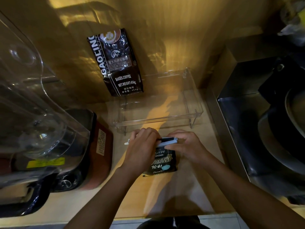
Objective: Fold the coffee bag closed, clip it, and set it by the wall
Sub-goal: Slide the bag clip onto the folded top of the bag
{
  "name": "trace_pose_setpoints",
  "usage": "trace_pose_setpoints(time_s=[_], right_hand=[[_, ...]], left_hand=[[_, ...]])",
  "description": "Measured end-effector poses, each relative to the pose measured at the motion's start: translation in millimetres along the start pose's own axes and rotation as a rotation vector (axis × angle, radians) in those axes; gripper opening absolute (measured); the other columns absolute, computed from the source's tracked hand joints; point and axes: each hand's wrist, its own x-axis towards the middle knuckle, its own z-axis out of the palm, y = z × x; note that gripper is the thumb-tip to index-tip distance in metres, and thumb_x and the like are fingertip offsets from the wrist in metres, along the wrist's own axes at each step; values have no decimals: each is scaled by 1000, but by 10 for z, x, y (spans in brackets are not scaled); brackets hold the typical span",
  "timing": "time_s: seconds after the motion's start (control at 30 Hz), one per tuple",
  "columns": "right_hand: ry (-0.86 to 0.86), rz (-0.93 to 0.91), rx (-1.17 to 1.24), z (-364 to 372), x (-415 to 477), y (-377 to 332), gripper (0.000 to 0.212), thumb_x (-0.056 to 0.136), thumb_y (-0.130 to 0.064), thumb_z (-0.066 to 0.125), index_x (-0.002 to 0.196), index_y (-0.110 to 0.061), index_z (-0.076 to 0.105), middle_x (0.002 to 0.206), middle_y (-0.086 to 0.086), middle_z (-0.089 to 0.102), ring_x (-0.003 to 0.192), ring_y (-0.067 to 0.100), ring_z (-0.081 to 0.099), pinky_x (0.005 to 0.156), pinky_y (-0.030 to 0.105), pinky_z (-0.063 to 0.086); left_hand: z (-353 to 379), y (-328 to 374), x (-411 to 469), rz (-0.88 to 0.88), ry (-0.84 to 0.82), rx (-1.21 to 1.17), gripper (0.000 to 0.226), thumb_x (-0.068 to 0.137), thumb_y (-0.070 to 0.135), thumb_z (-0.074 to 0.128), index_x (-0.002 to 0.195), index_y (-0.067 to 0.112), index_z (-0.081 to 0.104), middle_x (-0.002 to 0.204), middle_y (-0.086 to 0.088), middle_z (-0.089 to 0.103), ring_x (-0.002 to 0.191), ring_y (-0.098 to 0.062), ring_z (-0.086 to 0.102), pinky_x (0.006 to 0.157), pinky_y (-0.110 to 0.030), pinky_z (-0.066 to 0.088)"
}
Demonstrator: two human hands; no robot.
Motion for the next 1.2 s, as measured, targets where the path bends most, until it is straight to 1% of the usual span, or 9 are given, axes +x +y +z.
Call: trace_pose_setpoints(time_s=[0.13,0.23,0.37,0.47,0.57,0.67,0.8,0.97,1.2], right_hand=[[-25,-16,-28,-14,33,-18,19,66,-8,74,83,-18,70,86,-2,64,81,8,61,70,18,49],[-19,-12,-21,-27,26,-8,21,66,-9,75,83,-19,70,86,-3,64,82,7,61,73,21,49],[-4,-29,-11,-21,25,3,17,66,-7,75,80,-17,71,84,0,66,79,9,62,70,19,48],[25,-63,-44,-6,28,18,16,65,-8,75,74,-21,70,77,-4,66,73,9,61,65,18,46],[57,-70,-31,9,36,33,9,66,-12,76,72,-14,71,74,-2,67,71,12,63,64,22,48],[64,-66,-34,15,44,35,7,67,-10,75,71,-9,70,74,7,68,70,17,62,63,29,47],[49,-60,-43,18,40,2,6,68,-7,73,70,-4,68,75,14,67,71,23,61,62,35,48],[54,-40,-36,-1,41,-23,15,69,-5,71,72,7,63,81,26,63,78,37,59,65,45,50],[34,19,-12,14,48,-17,8,69,-6,71,76,-9,67,82,5,63,80,22,60,71,40,50]], left_hand=[[-20,43,77,43,-34,49,26,76,20,44,87,12,66,78,-6,65,73,-28,59,71,-33,36],[28,69,56,38,71,24,23,73,15,46,81,12,67,69,-4,64,70,-22,56,75,-27,29],[103,79,17,31,155,-36,20,73,8,47,79,11,66,70,-4,62,75,-14,44,78,-27,28],[67,48,61,44,82,-44,15,80,14,49,82,13,64,77,-3,64,77,-17,50,77,-29,31],[0,11,118,27,-46,-56,14,83,25,57,92,15,62,85,-3,65,80,-23,58,75,-36,40],[-49,-54,129,9,-108,-56,28,76,28,69,100,14,63,91,-5,68,86,-23,59,76,-39,43],[-81,-107,105,-75,-102,-153,26,75,24,71,97,12,65,89,-9,68,83,-24,58,73,-37,45],[-18,-44,114,-104,-36,-162,19,74,17,71,91,10,67,85,-10,67,82,-23,56,69,-28,38],[-2,-29,103,-106,-23,-152,17,74,16,70,88,8,64,85,-11,66,82,-25,55,71,-37,43]])
